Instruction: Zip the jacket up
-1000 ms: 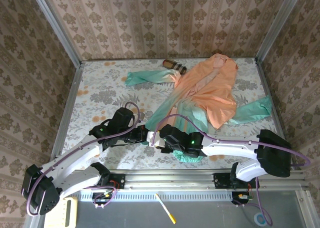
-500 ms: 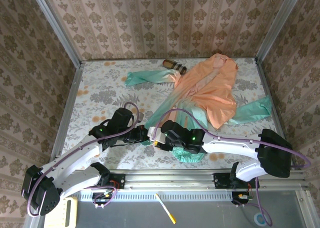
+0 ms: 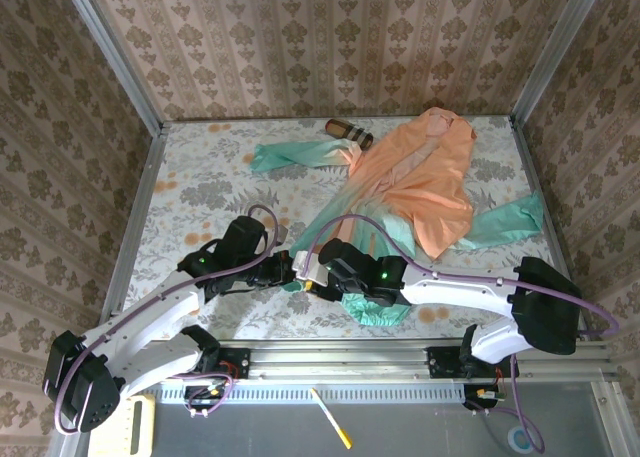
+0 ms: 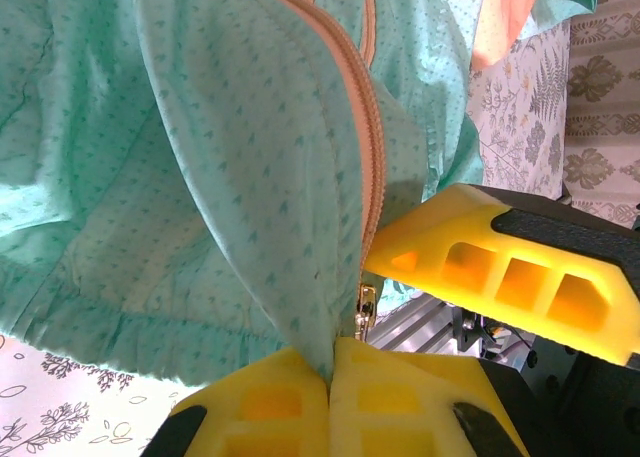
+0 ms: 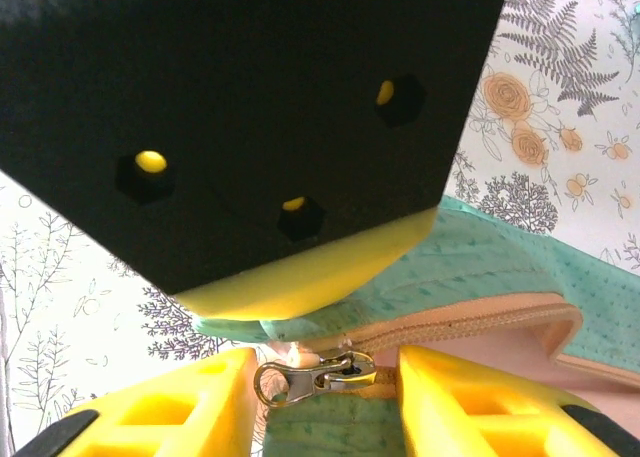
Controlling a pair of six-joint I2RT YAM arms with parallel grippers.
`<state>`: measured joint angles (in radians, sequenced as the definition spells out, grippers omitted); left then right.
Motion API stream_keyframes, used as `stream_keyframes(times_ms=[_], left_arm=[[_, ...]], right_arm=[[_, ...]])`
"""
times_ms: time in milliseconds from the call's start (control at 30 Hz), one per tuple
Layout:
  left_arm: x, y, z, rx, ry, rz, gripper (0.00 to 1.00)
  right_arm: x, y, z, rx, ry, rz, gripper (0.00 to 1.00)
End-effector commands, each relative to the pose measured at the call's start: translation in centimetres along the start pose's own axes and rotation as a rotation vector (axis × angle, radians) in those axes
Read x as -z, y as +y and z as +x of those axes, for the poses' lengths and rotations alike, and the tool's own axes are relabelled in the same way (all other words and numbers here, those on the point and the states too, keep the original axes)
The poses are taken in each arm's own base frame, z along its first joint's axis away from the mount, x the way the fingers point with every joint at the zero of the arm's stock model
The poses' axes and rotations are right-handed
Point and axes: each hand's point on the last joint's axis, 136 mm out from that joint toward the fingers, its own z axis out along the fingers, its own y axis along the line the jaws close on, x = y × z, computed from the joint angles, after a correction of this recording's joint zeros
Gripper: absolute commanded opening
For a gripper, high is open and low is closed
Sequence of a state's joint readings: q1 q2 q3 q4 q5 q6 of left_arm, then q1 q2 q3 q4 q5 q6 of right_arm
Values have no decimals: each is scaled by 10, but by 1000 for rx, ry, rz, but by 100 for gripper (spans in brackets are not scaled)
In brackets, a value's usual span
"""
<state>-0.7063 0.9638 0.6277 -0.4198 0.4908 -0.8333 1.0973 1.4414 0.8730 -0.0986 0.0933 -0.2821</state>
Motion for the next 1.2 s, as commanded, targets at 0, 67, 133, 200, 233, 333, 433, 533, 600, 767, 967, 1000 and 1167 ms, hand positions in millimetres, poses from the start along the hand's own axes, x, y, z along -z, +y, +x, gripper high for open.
stream_keyframes(times_ms=[0, 67, 133, 200, 233, 333, 433, 533, 600, 767, 967, 1000, 1167], left_arm=[[0, -1, 4, -19, 5, 11, 0], [0, 0, 5, -21, 10, 8, 0], [0, 2, 6, -22, 11, 1, 0], [0, 3, 6, -21, 12, -1, 0], [-1, 3, 6, -22, 12, -1, 0], [-1, 2, 5, -25, 12, 1, 0], [-2, 1, 5, -28, 16, 3, 0], [-3, 0, 6, -30, 19, 4, 0], [-3, 1, 6, -28, 22, 3, 0], [-3, 2, 8, -31, 27, 2, 0], [-3, 2, 8, -32, 28, 1, 0], [-3, 2, 8, -33, 29, 1, 0], [-3, 2, 10, -38, 38, 2, 0]], right_arm=[[1, -3, -5, -17, 7, -1, 39], [3, -3, -2, -19, 10, -5, 38], [7, -5, -2, -30, 3, -8, 39], [10, -8, 0, -60, -4, -21, 40], [11, -9, 0, -74, -7, -26, 40], [11, -11, 1, -94, -11, -34, 40], [10, -11, -1, -99, -13, -34, 38], [9, -11, -2, -101, -12, -38, 37], [10, -11, -2, -103, -14, -40, 35], [12, -11, 1, -115, -11, -59, 30], [12, -10, 4, -137, -6, -83, 26], [12, -10, 3, -139, -7, -85, 26], [10, -10, 1, -144, -8, -93, 19]])
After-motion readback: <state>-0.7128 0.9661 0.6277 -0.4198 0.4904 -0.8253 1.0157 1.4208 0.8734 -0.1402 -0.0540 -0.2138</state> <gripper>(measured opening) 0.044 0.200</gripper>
